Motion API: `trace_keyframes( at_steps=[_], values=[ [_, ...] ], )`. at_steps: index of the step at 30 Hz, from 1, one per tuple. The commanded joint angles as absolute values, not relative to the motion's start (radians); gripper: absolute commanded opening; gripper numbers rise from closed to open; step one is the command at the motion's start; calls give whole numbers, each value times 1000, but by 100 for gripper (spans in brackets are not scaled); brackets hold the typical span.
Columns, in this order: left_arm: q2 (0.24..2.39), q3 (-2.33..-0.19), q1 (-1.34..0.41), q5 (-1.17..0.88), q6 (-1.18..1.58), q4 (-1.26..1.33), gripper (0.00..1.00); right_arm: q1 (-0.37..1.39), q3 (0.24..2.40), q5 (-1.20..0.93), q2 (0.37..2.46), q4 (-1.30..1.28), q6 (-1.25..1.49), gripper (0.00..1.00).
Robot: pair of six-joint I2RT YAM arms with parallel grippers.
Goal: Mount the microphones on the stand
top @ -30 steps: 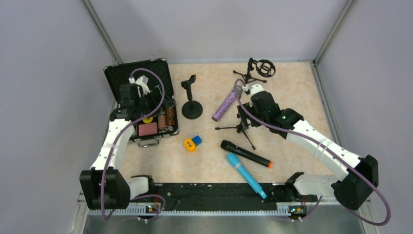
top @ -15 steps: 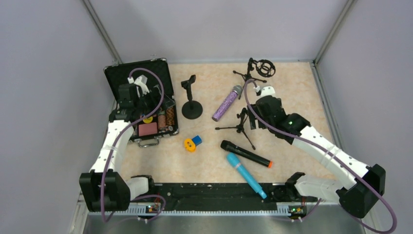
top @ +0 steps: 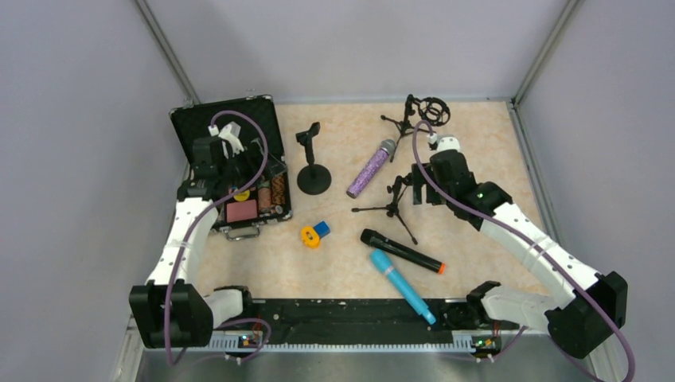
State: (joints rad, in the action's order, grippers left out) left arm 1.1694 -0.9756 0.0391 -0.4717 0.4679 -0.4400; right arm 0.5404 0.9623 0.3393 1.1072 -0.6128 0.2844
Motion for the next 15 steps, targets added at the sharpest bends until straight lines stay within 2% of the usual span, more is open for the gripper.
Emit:
trace_keyframes(
  at_steps=[1,15],
  values=[
    [1133,-979,45,-497,457,-382,96,537,956,294,1103,-566,291,80],
    [1057,-928,46,-611,493,-256,96,538,911,137,1021,-553,265,81]
  ],
)
